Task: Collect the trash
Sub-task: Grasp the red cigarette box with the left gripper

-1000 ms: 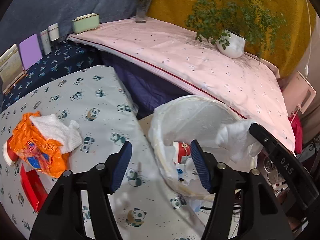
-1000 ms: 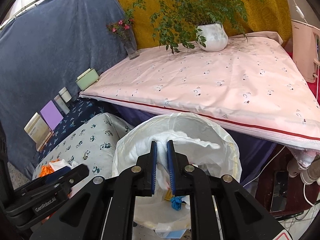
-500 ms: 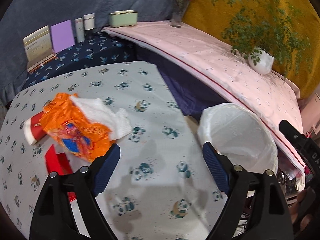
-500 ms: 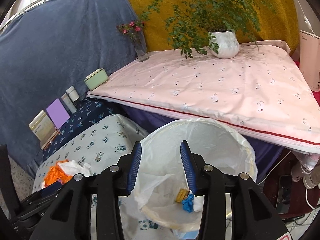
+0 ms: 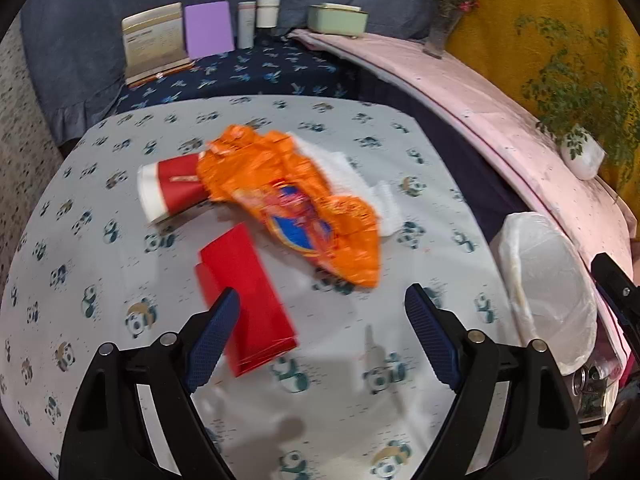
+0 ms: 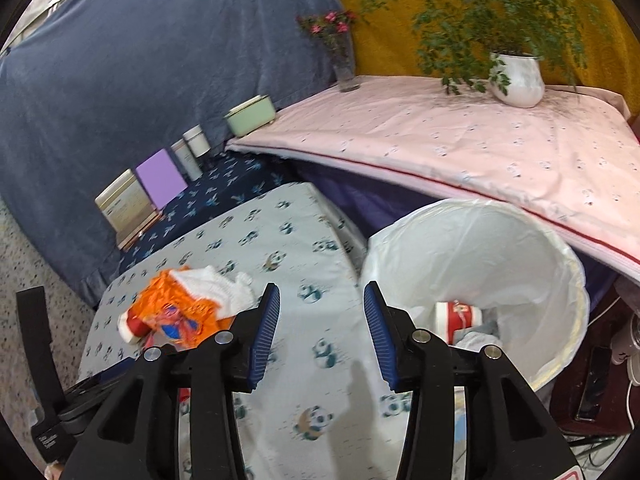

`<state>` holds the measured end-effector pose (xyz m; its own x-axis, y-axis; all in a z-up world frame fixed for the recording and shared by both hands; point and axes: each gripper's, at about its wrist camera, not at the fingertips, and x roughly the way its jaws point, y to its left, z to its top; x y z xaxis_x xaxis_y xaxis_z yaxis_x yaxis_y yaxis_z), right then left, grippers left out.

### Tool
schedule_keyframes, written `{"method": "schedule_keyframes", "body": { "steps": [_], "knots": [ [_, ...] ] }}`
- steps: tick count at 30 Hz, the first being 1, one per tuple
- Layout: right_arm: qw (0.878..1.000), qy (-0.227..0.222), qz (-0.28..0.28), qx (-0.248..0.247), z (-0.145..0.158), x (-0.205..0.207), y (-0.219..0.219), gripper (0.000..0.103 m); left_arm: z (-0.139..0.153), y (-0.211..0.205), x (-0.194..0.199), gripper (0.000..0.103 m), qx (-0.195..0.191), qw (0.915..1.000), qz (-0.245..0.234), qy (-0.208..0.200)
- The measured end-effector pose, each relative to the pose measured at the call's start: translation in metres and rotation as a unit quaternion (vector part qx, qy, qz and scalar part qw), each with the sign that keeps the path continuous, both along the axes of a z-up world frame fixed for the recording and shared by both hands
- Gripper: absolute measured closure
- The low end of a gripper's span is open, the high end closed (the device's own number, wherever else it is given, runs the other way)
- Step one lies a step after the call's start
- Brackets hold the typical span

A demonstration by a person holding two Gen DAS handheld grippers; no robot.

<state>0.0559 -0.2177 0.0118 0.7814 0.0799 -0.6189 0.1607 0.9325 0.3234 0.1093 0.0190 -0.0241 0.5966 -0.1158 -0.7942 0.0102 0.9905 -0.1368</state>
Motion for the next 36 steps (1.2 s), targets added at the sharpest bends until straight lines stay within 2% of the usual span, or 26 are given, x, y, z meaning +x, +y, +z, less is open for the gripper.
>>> {"method": "schedule_keyframes", "body": {
  "steps": [11, 13, 16, 18, 24, 36],
  "knots": [
    [0.998, 0.022, 0.055, -0.002, -0.013, 0.009, 0.052, 0.060, -0.042, 0.030, 0.009, 0.023, 0.009, 0.9977, 0.036, 0.057],
    [0.998, 0.027, 0.062, -0.003, -0.016, 0.013, 0.058, 0.060, -0.048, 0.033, 0.011, 0.026, 0.008, 0.9971, 0.037, 0.067],
    [0.997, 0.035, 0.072, -0.002, -0.021, 0.017, 0.066, 0.060, -0.053, 0.036, 0.014, 0.051, 0.001, 0.9965, 0.025, 0.080],
    [0.996, 0.041, 0.079, 0.000, -0.026, 0.022, 0.072, 0.060, -0.053, 0.039, 0.013, 0.059, 0.001, 0.9966, 0.022, 0.079],
    [0.993, 0.061, 0.098, 0.007, -0.040, 0.036, 0.090, 0.060, -0.044, 0.052, 0.008, 0.100, -0.020, 0.9969, 0.020, 0.073],
    [0.988, 0.094, 0.120, 0.003, -0.071, 0.070, 0.120, 0.060, -0.026, 0.079, 0.011, 0.103, -0.024, 0.9981, 0.029, 0.049]
  ]
}}
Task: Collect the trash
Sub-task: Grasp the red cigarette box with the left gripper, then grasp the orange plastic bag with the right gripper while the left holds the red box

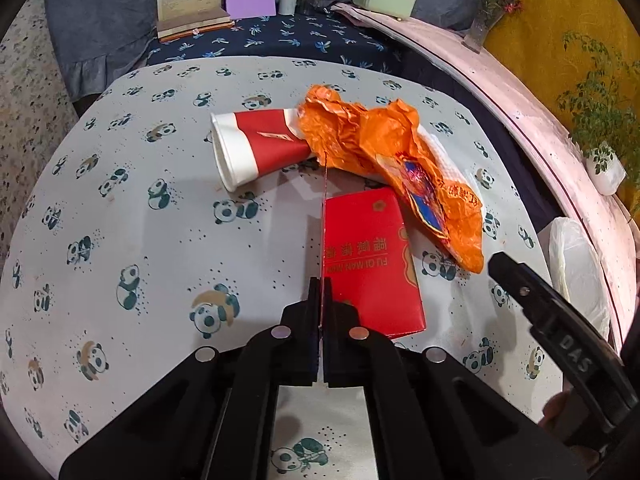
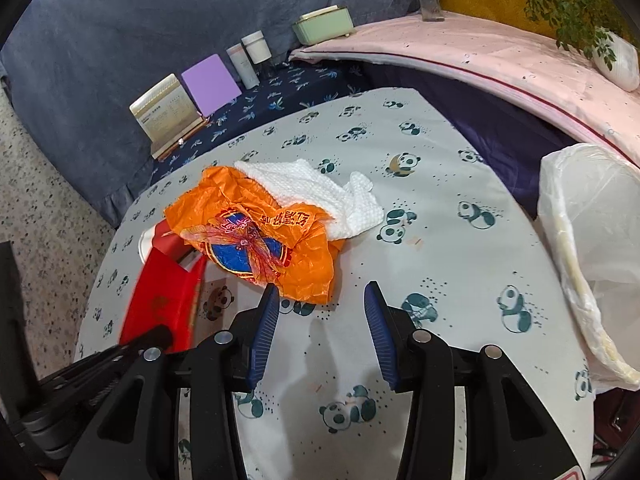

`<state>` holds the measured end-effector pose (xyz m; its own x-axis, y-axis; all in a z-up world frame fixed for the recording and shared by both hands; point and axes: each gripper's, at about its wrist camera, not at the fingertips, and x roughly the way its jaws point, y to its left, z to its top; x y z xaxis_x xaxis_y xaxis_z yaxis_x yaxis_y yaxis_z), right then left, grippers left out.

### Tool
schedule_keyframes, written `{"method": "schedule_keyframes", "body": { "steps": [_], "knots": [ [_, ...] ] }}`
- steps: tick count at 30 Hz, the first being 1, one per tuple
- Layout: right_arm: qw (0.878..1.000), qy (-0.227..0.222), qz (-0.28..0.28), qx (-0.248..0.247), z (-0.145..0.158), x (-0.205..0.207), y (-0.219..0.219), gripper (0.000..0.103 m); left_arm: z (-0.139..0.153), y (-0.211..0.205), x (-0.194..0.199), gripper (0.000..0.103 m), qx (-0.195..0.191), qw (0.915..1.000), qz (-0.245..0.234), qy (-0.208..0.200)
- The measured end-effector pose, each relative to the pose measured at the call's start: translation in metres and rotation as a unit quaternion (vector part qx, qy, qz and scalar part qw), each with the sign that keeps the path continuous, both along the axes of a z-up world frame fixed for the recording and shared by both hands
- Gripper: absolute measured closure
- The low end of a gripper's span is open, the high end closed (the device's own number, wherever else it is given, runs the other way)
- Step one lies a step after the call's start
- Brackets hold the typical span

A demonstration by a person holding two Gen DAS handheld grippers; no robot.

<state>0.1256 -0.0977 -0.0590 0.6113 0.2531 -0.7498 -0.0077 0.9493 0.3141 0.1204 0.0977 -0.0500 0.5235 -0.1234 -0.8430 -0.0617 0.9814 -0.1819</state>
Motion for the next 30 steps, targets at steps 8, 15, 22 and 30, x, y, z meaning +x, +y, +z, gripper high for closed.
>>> {"method": "schedule_keyframes", "body": {
  "steps": [8, 15, 22, 30],
  "knots": [
    [1.000, 0.025, 0.009, -0.002, -0.023, 0.021, 0.010, 0.060, 0.001, 0.011, 0.007, 0.103, -0.002, 1.0000, 0.005, 0.001],
    [0.999, 0.029, 0.020, 0.002, -0.028, 0.025, 0.015, 0.083, -0.006, 0.013, 0.010, 0.103, -0.003, 0.9999, 0.007, 0.009],
    [0.999, 0.008, 0.035, 0.014, -0.011, 0.011, 0.020, 0.099, 0.000, 0.013, 0.003, 0.103, -0.004, 0.9999, 0.009, 0.003],
    [0.997, -0.048, 0.045, 0.039, 0.036, -0.015, 0.019, 0.101, 0.020, 0.010, -0.015, 0.103, -0.004, 0.9998, 0.009, -0.020]
  ]
}}
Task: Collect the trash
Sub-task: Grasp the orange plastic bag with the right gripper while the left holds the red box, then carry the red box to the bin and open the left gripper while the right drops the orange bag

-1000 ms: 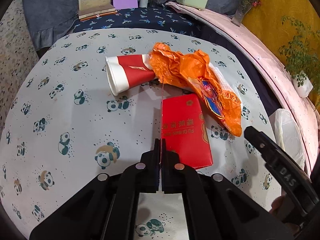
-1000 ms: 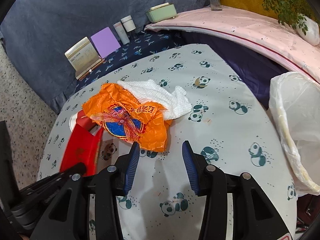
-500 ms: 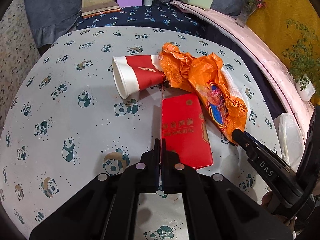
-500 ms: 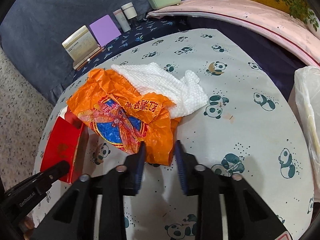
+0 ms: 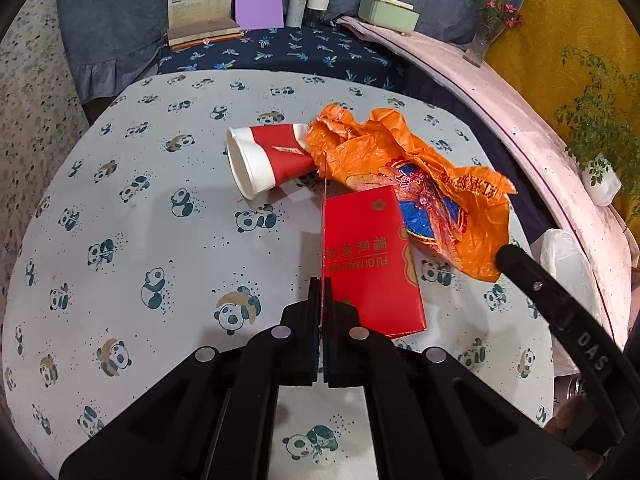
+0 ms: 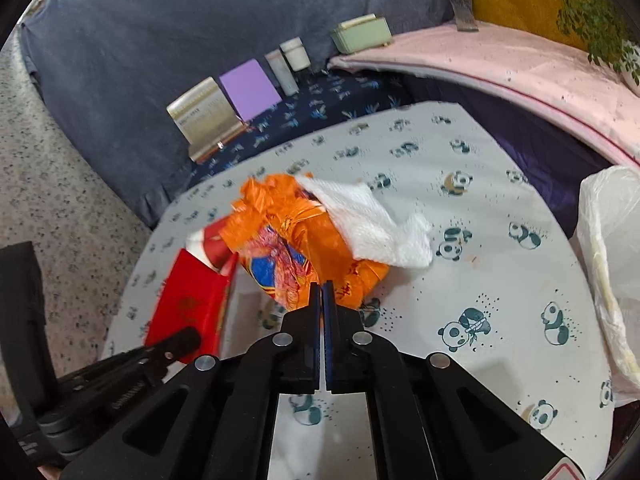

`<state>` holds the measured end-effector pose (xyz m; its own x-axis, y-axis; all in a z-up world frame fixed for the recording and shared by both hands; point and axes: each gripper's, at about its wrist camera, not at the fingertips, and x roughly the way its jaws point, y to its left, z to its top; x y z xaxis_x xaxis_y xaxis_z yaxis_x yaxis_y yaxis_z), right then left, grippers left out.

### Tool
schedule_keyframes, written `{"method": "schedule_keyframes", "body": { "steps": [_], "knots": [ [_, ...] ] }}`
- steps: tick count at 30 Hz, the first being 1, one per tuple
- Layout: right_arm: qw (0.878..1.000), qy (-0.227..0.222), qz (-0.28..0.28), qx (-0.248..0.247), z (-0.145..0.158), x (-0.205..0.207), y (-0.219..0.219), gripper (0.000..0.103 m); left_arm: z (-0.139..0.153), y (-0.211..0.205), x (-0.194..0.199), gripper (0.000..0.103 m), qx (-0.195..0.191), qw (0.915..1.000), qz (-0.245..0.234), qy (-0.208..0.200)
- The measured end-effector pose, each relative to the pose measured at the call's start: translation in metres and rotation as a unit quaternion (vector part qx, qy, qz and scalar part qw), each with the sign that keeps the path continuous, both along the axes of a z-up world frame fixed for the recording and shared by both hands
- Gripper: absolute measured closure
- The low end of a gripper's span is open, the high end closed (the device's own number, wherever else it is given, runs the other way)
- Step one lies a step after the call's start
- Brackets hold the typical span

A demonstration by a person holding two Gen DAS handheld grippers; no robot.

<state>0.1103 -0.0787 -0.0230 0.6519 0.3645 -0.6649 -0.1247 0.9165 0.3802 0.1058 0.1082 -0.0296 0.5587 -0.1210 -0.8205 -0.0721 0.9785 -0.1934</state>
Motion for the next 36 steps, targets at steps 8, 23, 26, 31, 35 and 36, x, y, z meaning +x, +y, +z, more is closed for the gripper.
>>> {"method": "schedule_keyframes", "body": {
  "steps": [8, 23, 26, 31, 35, 36],
  "knots": [
    [0.998, -0.048, -0.009, 0.031, 0.043, -0.022, -0.013, 0.101, 0.026, -0.009, -0.017, 0.103, -0.003, 0.9996, -0.009, -0.026],
    [0.994, -0.088, -0.058, 0.032, 0.073, -0.054, -0.054, 0.102, 0.049, -0.035, -0.036, 0.103, 0.004, 0.9981, -0.035, -0.051],
    [0.993, -0.091, -0.073, 0.031, 0.075, -0.058, -0.065, 0.102, 0.050, -0.045, -0.037, 0.103, 0.006, 0.9976, -0.046, -0.053],
    [0.989, -0.099, -0.105, 0.028, 0.078, -0.067, -0.093, 0.102, 0.054, -0.066, -0.036, 0.103, 0.010, 0.9960, -0.069, -0.057],
    [0.986, -0.102, -0.133, 0.021, 0.078, -0.075, -0.119, 0.102, 0.055, -0.088, -0.035, 0.103, 0.014, 0.9941, -0.090, -0.059],
    [0.985, -0.103, -0.140, 0.018, 0.079, -0.076, -0.125, 0.102, 0.055, -0.093, -0.035, 0.103, 0.016, 0.9935, -0.095, -0.060]
  ]
}}
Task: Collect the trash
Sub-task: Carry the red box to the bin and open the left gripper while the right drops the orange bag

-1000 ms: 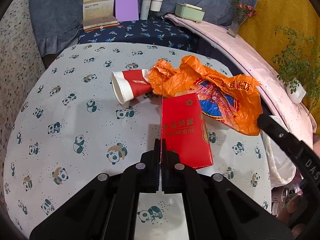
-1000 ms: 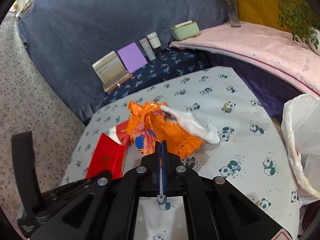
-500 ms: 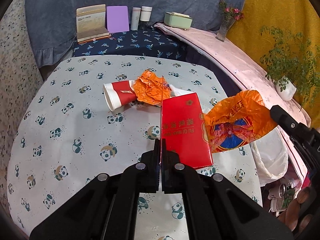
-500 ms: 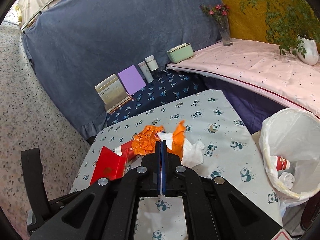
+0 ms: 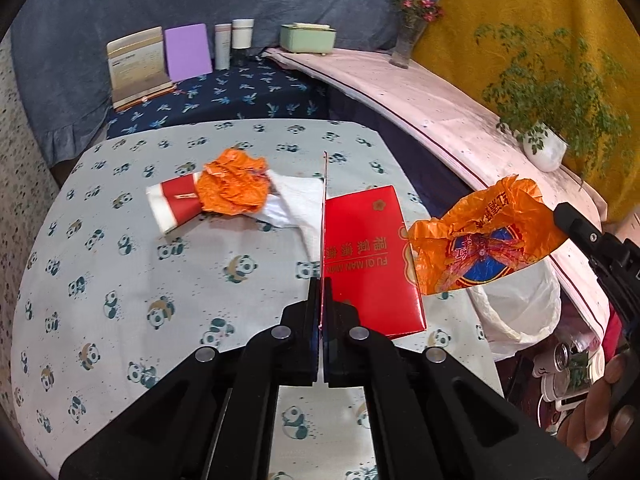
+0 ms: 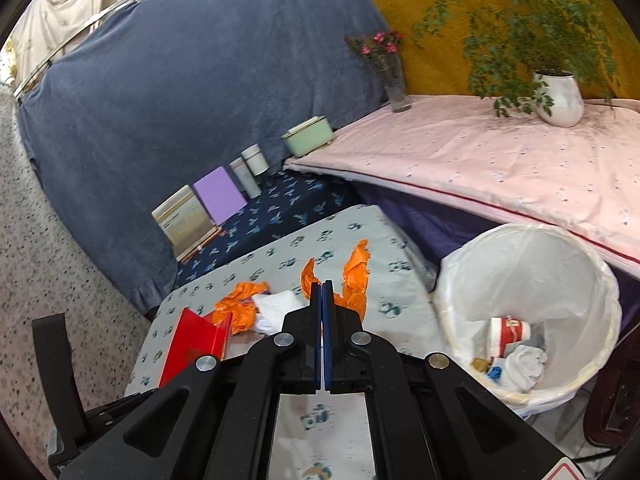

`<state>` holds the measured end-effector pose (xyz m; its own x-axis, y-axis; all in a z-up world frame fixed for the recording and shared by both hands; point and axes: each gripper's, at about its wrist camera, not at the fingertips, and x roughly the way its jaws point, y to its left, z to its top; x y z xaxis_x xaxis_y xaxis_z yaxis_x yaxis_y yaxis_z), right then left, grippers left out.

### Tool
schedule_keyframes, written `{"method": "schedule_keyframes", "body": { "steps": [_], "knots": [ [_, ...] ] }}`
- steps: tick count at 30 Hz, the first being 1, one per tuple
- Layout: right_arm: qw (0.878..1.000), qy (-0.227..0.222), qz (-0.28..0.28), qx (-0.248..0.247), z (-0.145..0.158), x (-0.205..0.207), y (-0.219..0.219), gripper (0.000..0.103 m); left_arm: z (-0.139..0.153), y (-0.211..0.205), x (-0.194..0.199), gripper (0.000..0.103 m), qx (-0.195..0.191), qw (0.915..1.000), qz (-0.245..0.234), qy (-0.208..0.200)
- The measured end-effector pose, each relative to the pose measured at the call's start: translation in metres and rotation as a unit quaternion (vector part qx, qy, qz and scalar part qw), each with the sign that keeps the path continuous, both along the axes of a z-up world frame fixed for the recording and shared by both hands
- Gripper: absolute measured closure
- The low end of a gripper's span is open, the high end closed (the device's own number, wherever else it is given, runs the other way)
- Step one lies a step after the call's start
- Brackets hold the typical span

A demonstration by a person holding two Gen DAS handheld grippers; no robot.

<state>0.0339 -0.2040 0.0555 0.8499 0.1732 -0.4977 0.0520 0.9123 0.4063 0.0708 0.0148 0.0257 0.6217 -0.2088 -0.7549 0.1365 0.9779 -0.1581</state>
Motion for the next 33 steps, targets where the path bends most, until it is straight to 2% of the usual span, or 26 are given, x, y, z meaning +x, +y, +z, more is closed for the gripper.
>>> {"method": "schedule_keyframes", "body": {
  "steps": [8, 18, 26, 29, 33],
  "knots": [
    [0.998, -0.004, -0.062, -0.002, 0.001, -0.015, -0.057, 0.102, 0.004, -0.054, 0.005, 0.103, 0.010, 0.9984, -0.055, -0.007],
    [0.989, 0.000, -0.144, 0.011, -0.006, -0.031, -0.133, 0.102, 0.002, -0.121, 0.009, 0.103, 0.018, 0.9928, -0.118, -0.007],
    [0.987, 0.030, -0.158, 0.005, -0.028, -0.024, -0.156, 0.101, -0.004, -0.165, 0.018, 0.103, 0.021, 0.9870, -0.160, 0.001],
    [0.986, 0.040, -0.163, 0.008, -0.035, -0.022, -0.161, 0.095, -0.007, -0.181, 0.021, 0.103, 0.024, 0.9845, -0.174, 0.003],
    [0.985, 0.044, -0.167, 0.012, -0.040, -0.025, -0.166, 0.094, -0.011, -0.198, 0.025, 0.102, 0.022, 0.9816, -0.189, 0.010]
  ]
}}
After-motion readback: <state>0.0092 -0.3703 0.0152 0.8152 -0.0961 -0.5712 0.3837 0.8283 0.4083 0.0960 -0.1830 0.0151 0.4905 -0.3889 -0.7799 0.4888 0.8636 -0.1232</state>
